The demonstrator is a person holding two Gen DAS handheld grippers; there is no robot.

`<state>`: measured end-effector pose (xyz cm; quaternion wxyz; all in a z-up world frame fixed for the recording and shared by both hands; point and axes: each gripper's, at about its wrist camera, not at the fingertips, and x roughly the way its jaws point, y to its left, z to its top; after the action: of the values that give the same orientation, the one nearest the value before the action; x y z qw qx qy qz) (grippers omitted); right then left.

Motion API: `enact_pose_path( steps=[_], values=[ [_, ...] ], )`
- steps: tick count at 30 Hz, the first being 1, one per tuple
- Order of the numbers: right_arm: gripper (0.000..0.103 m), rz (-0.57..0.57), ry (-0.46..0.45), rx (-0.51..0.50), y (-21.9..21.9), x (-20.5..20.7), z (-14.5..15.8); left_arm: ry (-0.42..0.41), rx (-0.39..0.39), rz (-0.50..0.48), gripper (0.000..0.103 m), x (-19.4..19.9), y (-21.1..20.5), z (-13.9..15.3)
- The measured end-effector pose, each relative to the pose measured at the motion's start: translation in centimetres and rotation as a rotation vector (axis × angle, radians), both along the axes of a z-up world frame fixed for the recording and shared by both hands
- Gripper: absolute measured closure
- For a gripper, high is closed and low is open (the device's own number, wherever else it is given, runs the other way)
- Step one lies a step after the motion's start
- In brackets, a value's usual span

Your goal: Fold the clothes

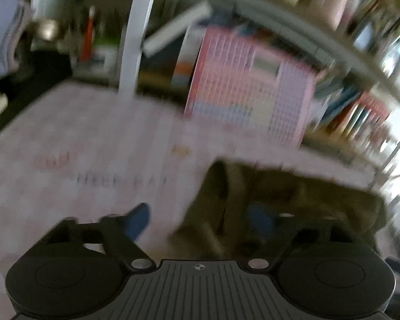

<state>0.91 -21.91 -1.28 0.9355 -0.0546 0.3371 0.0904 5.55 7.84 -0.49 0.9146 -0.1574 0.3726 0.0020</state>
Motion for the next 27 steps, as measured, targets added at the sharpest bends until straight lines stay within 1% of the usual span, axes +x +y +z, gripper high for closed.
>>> enact_pose_path(
  steps=[1,3,6,7,8,9,11,12,16,17,18,19,21,23,24,25,26,27],
  values=[
    [0.019,-0.063,0.013,0.021,-1.0,0.2,-0.1,0.039,0.000,-0.002,0.041,0.3,-0.2,-0.6],
    [0.019,-0.175,0.030,0.069,-3.1,0.5,-0.2,0.075,-0.020,-0.003,0.047,0.2,0.0,-1.5],
    [0.019,-0.296,0.071,0.110,-5.5,0.9,-0.6,0.123,-0.060,-0.006,0.065,0.2,0.2,-2.7],
    [0.019,-0.324,0.084,0.117,-6.1,1.0,-0.8,0.142,-0.100,0.000,0.077,0.1,0.5,-3.3],
    [0.019,-0.344,0.096,0.121,-6.5,1.0,-1.1,0.151,-0.135,0.006,0.086,0.2,0.7,-3.6],
    [0.019,-0.355,0.106,0.122,-6.9,1.2,-1.3,0.157,-0.168,0.009,0.088,0.3,0.9,-3.8],
    [0.019,-0.358,0.123,0.117,-7.3,1.5,-1.7,0.097,-0.190,-0.027,0.092,-0.2,0.5,-2.8],
    [0.021,-0.356,0.132,0.113,-7.5,1.7,-1.9,0.027,-0.199,-0.052,0.092,-0.6,0.2,-1.6],
    [0.028,-0.342,0.158,0.091,-7.5,3.1,-2.5,-0.383,-0.278,-0.122,0.093,-4.4,0.5,5.2],
    [0.029,-0.334,0.159,0.088,-7.6,3.3,-2.5,-0.444,-0.304,-0.112,0.093,-5.5,1.2,6.1],
    [0.029,-0.320,0.157,0.087,-7.6,3.5,-2.5,-0.480,-0.316,-0.070,0.092,-6.6,2.1,6.6],
    [0.030,-0.304,0.152,0.086,-7.7,3.7,-2.4,-0.478,-0.318,0.000,0.092,-7.4,3.3,6.3],
    [0.030,-0.275,0.145,0.088,-7.6,3.8,-2.2,-0.395,-0.303,0.168,0.092,-9.0,5.4,4.1],
    [0.030,-0.246,0.141,0.092,-7.4,3.9,-2.2,-0.156,-0.206,0.309,0.090,-9.9,6.8,-0.2],
    [0.030,-0.232,0.143,0.094,-7.4,4.0,-2.2,-0.021,-0.180,0.343,0.090,-10.1,7.3,-2.2],
    [0.030,-0.219,0.146,0.095,-7.4,4.0,-2.3,0.068,-0.165,0.366,0.085,-10.6,7.3,-3.6],
    [0.030,-0.206,0.150,0.096,-7.4,4.0,-2.4,0.149,-0.149,0.386,0.076,-11.2,7.3,-4.9],
    [0.031,-0.196,0.154,0.096,-7.4,4.0,-2.5,0.117,-0.126,0.387,0.074,-12.1,6.9,-4.9]
  ],
)
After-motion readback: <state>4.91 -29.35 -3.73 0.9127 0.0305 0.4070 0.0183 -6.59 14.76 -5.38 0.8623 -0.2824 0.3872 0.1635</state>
